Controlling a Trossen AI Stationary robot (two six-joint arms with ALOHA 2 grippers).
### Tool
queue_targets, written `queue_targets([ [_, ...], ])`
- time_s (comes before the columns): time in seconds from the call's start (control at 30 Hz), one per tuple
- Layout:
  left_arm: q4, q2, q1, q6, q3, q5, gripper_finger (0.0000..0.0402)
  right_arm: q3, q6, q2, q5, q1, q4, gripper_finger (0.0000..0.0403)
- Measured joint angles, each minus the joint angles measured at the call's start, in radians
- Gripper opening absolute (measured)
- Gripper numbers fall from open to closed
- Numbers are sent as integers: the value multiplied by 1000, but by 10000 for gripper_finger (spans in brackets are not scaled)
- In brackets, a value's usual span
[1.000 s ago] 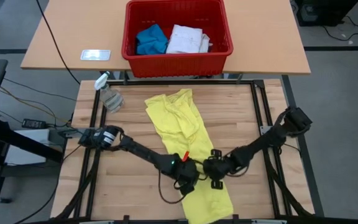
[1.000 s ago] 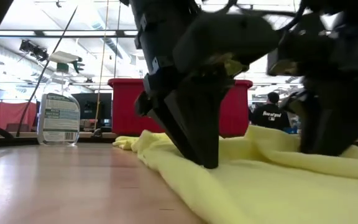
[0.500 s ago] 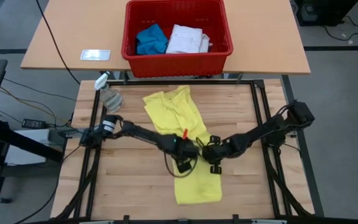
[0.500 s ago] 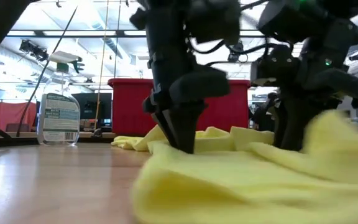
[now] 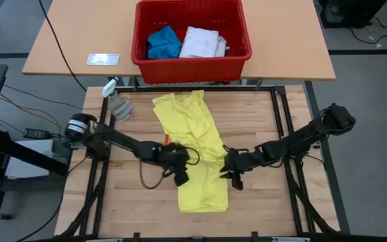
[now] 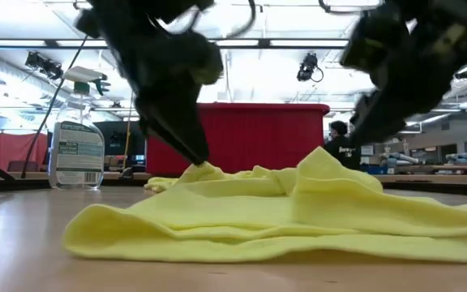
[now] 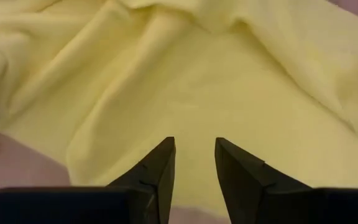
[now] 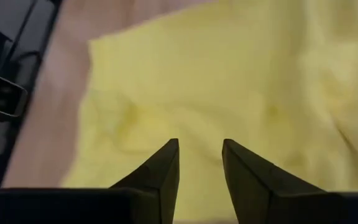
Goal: Fold Laundry from Bin
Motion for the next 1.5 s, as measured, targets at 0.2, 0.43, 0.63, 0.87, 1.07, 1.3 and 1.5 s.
queue_targets([
  [0.2,16,-78,-133,191,-15,6,120,207,1,177,50,80,-63,130],
  [0.43,203,51,-289,270,-14,16,121,345,144,333,145,161,-92,129],
  [0.63,197,128,-305,176,-14,5,121,444,107,437,89,167,-123,130],
  [0.87,286,178,-322,141,-12,28,121,563,155,467,87,158,-318,124],
  [1.07,347,202,-337,73,-12,42,115,562,186,446,89,158,-374,89],
  [1.3,374,223,-350,25,-10,38,92,559,189,454,60,151,-396,72],
  [1.5,386,231,-353,-21,-9,35,48,558,179,453,-15,132,-401,31],
])
